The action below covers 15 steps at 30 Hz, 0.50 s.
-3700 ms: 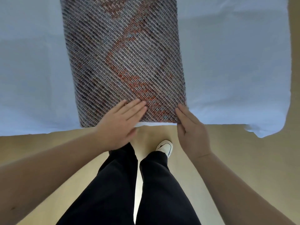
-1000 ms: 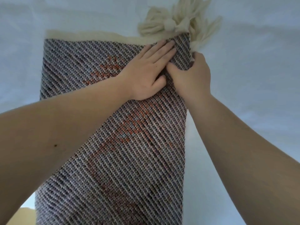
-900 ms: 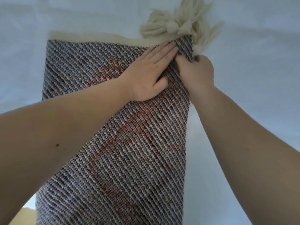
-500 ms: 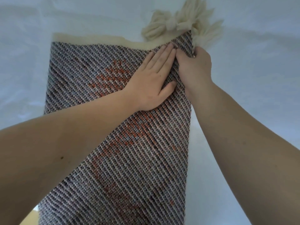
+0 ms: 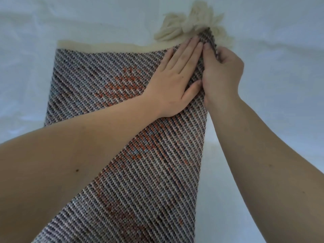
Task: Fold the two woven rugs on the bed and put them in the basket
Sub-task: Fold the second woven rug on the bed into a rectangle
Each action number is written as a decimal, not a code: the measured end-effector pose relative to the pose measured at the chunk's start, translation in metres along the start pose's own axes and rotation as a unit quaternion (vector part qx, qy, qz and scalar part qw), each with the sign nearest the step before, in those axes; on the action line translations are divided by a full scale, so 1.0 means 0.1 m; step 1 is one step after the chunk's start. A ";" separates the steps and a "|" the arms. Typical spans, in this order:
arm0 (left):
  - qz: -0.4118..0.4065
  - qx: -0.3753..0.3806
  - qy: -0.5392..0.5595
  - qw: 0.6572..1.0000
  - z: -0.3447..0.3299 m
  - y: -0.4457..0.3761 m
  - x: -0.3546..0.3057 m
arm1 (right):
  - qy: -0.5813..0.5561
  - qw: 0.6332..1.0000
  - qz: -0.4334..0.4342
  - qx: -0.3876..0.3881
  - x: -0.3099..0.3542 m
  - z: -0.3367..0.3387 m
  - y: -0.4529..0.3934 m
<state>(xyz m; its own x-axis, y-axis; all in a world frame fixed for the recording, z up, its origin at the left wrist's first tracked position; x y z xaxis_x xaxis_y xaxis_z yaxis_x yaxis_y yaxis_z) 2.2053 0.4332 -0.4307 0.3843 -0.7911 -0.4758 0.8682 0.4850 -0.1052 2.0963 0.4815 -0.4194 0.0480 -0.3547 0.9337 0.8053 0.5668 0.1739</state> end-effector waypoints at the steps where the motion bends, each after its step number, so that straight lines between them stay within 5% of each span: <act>1: -0.002 -0.007 -0.002 1.000 0.01 -0.04 -0.03 | 0.012 1.000 0.021 -0.017 0.04 0.03 -0.03; 4: 0.004 0.014 -0.016 1.000 -0.01 -0.13 -0.06 | 0.031 0.998 0.041 -0.041 0.06 0.08 -0.08; 9: 0.049 0.094 -0.053 0.993 0.05 0.08 0.18 | 0.029 0.997 -0.065 -0.033 -0.15 0.12 -0.08; 15: 0.189 0.097 -0.161 0.964 0.79 0.63 1.27 | 0.013 0.987 -0.136 0.090 -0.13 -0.02 -0.09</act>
<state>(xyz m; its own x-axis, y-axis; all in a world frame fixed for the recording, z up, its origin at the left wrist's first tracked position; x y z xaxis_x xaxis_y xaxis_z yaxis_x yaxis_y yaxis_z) 2.3343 0.3335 -0.4287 0.7358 -0.6607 -0.1487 0.6766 0.7080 0.2023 2.0895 0.4794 -0.4337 -0.1378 -0.5296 0.8370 0.6721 0.5707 0.4718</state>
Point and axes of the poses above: each hand's wrist, its own y-axis away from the middle knuckle, its own z-axis out of the back of the hand, x = y × z, the point moved 4 cm from there along -y, towards the middle knuckle, and after that the axes turned 10 degrees about y, right-handed, at the moved point
